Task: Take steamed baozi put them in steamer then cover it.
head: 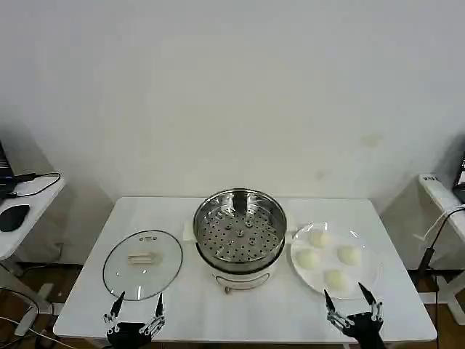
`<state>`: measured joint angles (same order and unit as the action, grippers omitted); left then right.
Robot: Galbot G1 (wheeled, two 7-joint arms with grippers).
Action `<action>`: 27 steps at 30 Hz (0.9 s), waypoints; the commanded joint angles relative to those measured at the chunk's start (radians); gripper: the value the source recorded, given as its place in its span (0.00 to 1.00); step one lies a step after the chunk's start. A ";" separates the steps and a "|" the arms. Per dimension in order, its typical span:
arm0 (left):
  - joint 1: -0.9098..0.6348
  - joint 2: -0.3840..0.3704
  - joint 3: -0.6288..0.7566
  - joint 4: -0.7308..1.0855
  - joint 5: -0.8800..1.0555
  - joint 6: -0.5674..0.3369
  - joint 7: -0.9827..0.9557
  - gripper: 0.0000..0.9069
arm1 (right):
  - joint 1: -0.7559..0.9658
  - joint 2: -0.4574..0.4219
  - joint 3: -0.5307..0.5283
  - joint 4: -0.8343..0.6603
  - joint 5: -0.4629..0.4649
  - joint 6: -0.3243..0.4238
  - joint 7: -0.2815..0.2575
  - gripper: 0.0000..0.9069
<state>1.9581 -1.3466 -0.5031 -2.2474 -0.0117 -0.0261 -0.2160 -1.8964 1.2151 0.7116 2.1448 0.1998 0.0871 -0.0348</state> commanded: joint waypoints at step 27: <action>0.014 -0.067 -0.002 0.010 0.103 -0.061 -0.010 1.00 | 1.659 -0.730 -0.961 -0.802 -0.601 0.104 -0.990 1.00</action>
<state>1.9712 -1.4065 -0.5050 -2.2337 0.0819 -0.0825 -0.2249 -0.9399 0.5895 0.4236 1.6580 -0.3229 0.0480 -0.7401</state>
